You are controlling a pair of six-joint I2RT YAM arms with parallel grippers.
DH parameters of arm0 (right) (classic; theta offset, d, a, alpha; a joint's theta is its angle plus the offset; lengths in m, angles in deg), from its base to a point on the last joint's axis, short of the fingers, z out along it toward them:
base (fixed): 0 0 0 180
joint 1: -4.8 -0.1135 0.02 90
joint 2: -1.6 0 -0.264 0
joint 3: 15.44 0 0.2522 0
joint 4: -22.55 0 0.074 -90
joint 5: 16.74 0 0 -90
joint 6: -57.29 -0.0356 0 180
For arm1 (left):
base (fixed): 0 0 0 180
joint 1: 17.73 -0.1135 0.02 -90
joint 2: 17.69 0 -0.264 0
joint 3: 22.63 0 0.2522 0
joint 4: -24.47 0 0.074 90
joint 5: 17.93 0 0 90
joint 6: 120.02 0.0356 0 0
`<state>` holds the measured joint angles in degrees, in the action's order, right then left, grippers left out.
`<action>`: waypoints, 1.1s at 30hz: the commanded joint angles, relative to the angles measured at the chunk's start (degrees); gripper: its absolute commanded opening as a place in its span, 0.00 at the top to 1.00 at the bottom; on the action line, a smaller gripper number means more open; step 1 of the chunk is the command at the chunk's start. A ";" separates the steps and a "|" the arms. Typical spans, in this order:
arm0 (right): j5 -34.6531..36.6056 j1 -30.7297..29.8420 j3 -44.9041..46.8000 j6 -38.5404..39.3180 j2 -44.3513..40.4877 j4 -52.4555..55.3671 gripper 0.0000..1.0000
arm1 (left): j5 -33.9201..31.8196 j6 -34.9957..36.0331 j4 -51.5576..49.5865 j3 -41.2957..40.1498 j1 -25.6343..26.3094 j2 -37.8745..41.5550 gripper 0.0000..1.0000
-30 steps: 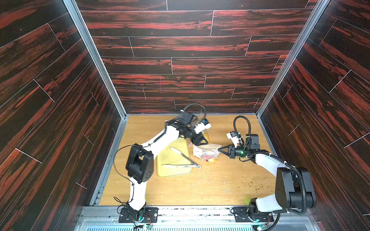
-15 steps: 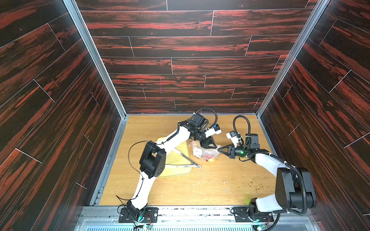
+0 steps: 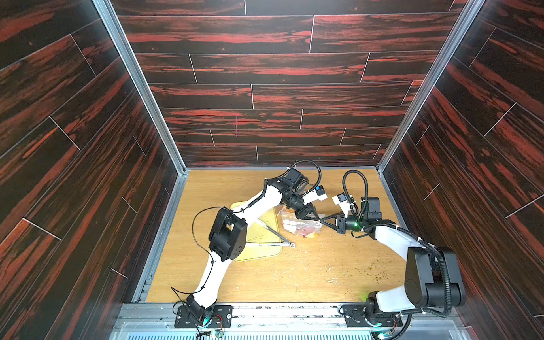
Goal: Put the cookies into a resealable bag to prevent moisture
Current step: Close the ziploc bag at the center of the board.
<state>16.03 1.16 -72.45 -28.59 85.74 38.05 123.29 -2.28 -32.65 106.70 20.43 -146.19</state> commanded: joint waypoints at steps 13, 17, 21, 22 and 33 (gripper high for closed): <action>-0.60 -0.39 -0.88 0.89 -1.57 0.23 1.00 | -0.60 2.84 -5.78 4.42 0.24 -1.57 0.94; -0.39 -0.36 -0.79 1.06 -1.54 0.28 1.00 | -0.44 2.11 -6.04 4.49 0.26 -1.29 1.00; -0.45 -0.34 -0.75 1.06 -1.44 0.28 1.00 | -1.37 1.61 -6.15 5.22 0.18 -1.35 0.91; -0.48 -0.40 -0.71 1.05 -1.51 0.20 1.00 | -1.63 1.46 -6.17 5.28 0.23 -1.34 0.79; 0.87 0.95 -0.61 -1.16 -0.99 -0.55 1.00 | -4.91 1.64 -5.04 2.83 0.21 0.97 0.67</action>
<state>17.23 1.49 -72.45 -29.40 85.72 37.88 120.28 -1.97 -37.26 110.68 20.49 -148.21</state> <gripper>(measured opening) 0.046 0.330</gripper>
